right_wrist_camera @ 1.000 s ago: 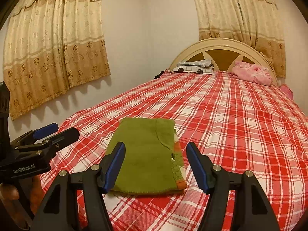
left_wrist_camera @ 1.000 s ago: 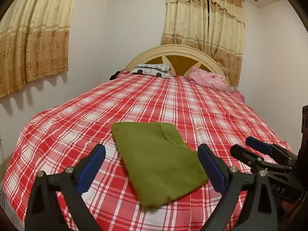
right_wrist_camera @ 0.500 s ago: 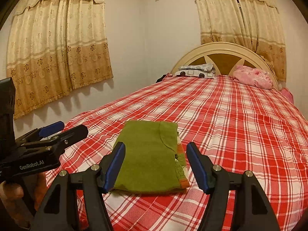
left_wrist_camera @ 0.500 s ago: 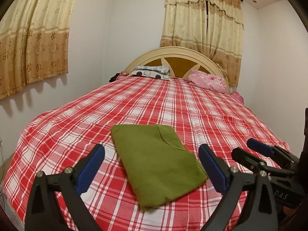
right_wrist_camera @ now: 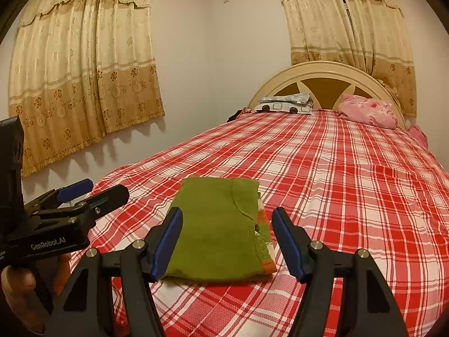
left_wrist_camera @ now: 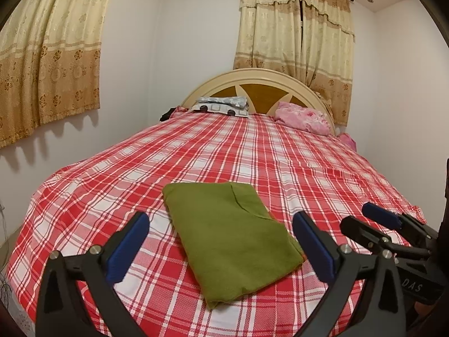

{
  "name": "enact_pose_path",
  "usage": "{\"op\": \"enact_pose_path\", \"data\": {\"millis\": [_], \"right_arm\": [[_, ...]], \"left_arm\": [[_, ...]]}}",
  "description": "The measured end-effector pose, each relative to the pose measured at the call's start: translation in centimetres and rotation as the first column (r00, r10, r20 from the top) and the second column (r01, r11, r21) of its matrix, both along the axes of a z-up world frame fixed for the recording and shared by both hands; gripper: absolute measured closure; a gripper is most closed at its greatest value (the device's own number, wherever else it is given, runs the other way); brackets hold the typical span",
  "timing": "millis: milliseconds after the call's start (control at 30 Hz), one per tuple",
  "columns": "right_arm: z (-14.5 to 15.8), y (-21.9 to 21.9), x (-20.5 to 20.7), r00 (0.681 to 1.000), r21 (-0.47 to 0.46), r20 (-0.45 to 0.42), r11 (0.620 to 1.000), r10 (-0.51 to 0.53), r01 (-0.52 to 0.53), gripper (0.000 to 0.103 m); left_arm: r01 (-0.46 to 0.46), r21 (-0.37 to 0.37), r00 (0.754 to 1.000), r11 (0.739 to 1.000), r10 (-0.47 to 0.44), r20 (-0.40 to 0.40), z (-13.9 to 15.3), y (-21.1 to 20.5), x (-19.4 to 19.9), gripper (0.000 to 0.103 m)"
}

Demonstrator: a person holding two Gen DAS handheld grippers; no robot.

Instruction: Fold small clothes

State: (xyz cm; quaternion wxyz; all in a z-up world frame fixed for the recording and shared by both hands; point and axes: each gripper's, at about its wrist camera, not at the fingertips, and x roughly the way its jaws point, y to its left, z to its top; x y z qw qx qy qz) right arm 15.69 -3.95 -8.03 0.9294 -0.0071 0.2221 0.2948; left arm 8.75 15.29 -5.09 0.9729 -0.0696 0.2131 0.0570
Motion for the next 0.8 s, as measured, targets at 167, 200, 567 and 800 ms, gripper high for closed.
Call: {"op": "enact_pose_path", "data": {"millis": [167,200,567,800], "right_arm": [[0.0,0.0,0.0,1.000,0.001,0.000,1.000,0.000,0.000,0.036],[0.0,0.0,0.0,1.000,0.001,-0.001,1.000,0.001,-0.001,0.036],[0.9,0.0,-0.9,1.000,0.028,0.030,1.000,-0.004,0.003,0.036],[1.6,0.0,-1.5,0.998,0.051,0.056,0.999,-0.004,0.001,0.036]], "left_arm": [[-0.004,-0.001,1.000,1.000,0.004,-0.007,0.1,0.2,0.0,0.000],[-0.003,-0.003,1.000,1.000,0.003,-0.011,0.1,0.2,0.0,0.000],[-0.042,0.030,0.999,0.999,0.042,0.027,1.0,0.3,-0.6,0.000],[-0.049,0.022,0.998,0.999,0.049,0.032,1.1,0.7,-0.5,0.000]]}}
